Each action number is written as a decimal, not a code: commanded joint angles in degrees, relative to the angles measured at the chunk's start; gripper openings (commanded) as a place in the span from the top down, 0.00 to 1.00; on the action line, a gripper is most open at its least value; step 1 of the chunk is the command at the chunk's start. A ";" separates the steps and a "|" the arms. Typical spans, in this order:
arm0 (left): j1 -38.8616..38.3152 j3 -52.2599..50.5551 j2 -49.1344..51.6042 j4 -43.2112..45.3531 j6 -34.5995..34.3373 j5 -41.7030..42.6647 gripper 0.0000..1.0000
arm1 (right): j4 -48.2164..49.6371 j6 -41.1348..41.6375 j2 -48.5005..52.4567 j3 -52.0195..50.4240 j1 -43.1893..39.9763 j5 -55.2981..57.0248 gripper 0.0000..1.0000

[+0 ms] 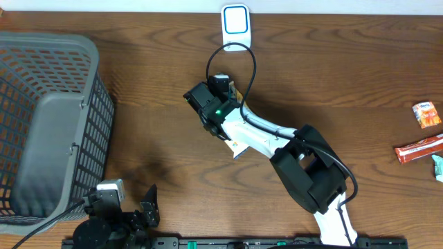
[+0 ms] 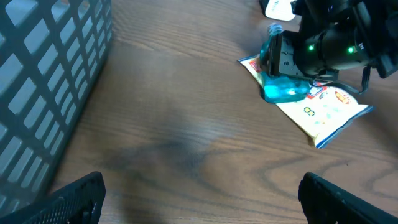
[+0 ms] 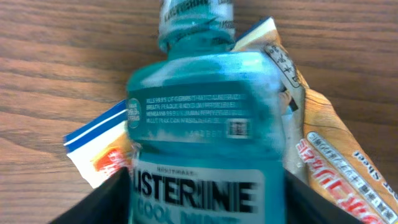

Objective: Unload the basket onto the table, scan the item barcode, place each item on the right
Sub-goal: 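Move the right gripper over the blue Listerine bottle neck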

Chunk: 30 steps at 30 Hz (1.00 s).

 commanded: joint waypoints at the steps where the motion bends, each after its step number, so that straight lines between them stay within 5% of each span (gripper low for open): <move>1: -0.24 0.20 0.00 0.00 0.90 -0.13 0.01 | -5.79 0.48 2.12 -0.87 -0.96 -0.22 0.48; 11: -0.24 0.20 0.00 0.00 0.90 -0.13 0.01 | -27.71 6.12 -0.59 -0.68 -9.05 -10.47 0.65; 21: -0.24 0.20 0.00 0.00 0.90 -0.13 0.01 | -34.47 2.14 -2.27 -0.50 -13.57 -15.63 0.81; 30: -0.24 0.20 0.00 0.00 0.90 -0.13 0.01 | -35.39 21.59 -5.03 2.99 -13.38 -14.10 0.82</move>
